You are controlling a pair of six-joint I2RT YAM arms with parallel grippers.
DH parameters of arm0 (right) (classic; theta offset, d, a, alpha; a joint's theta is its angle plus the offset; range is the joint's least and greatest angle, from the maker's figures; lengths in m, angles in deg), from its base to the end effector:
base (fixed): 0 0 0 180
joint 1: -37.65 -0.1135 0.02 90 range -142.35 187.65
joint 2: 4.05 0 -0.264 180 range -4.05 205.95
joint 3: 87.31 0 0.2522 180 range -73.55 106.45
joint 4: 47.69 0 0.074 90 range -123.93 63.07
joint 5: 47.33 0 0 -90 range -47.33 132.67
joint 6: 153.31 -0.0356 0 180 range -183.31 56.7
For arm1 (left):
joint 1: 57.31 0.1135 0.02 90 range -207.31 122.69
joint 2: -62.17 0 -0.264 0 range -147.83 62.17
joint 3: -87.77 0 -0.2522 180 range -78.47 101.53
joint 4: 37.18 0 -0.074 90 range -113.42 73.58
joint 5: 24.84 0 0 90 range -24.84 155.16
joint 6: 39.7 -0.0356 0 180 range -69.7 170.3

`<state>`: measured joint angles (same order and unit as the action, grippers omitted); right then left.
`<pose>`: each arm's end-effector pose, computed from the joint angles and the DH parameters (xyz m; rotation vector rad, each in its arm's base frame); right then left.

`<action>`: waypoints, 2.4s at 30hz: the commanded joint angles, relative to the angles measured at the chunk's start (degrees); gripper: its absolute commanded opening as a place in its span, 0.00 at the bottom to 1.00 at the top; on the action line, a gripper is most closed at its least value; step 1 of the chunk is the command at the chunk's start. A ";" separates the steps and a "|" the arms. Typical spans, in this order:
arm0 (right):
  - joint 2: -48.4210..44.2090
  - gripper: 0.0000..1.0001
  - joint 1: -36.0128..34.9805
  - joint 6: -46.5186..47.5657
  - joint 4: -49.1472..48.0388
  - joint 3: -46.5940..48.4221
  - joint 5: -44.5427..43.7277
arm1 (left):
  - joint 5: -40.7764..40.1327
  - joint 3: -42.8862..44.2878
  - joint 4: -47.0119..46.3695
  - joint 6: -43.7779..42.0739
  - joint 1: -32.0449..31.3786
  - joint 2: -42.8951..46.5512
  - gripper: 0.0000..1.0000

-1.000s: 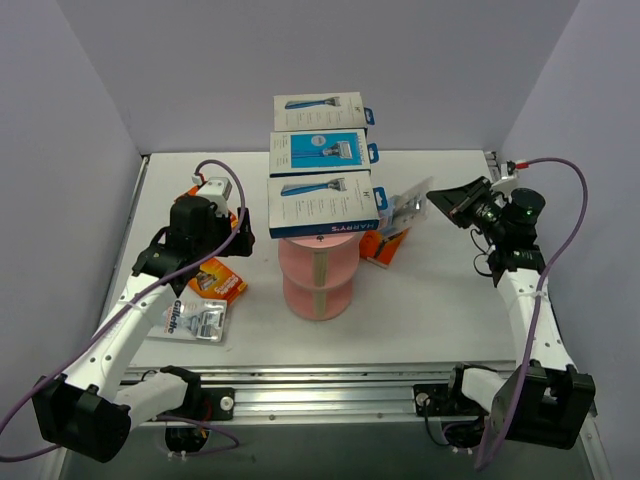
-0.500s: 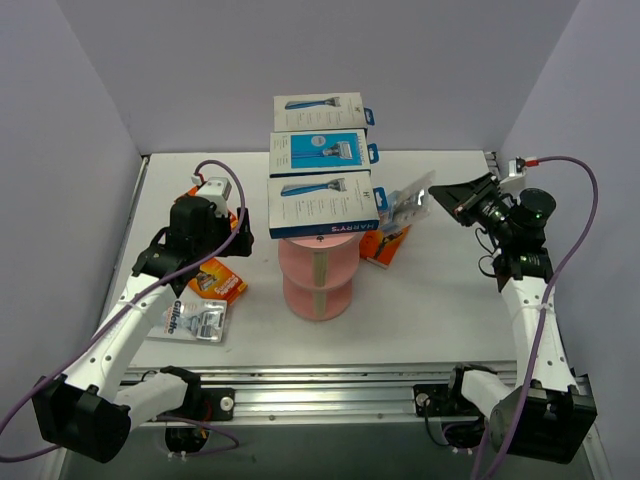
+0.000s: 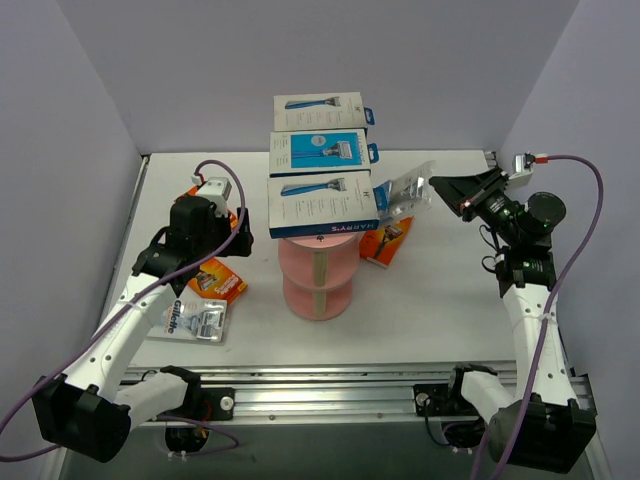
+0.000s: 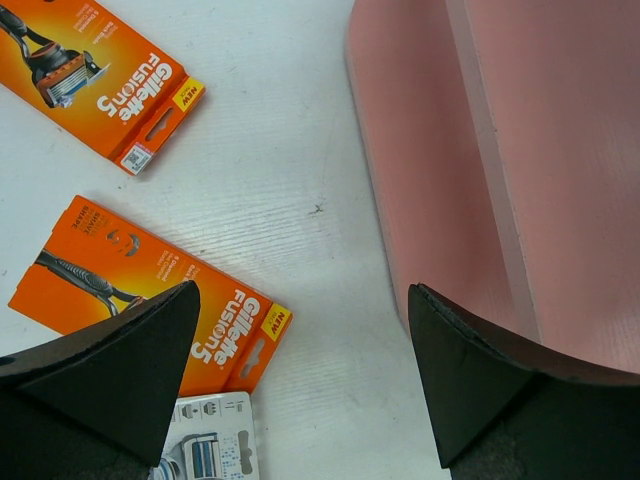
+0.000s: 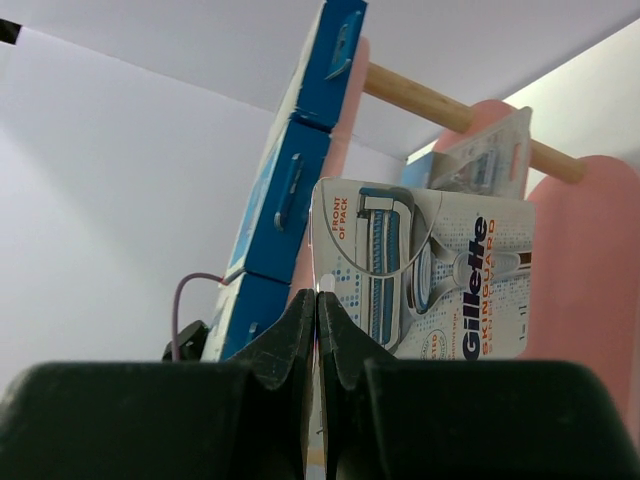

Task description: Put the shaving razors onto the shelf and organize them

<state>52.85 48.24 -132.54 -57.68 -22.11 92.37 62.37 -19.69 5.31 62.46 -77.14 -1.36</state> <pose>0.2188 -0.0133 0.4015 0.1911 1.5009 1.3776 0.2290 -0.0807 0.3289 0.1166 2.1636 -0.2702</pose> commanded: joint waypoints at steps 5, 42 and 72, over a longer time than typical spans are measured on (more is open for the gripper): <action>-2.94 0.00 0.31 -8.37 -11.05 1.21 3.31 | -0.47 2.74 0.18 -0.83 -0.29 1.30 0.94; -6.37 0.00 -11.73 -9.08 -10.70 -7.93 -2.67 | -0.82 2.83 0.54 -0.91 -0.29 1.21 0.94; 4.88 0.00 -12.96 11.66 6.08 -8.46 -5.57 | -1.26 2.74 0.54 -0.91 -0.38 1.56 0.94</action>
<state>56.65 36.24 -122.48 -47.89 -32.12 86.95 61.96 -19.47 6.14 62.05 -77.17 -0.94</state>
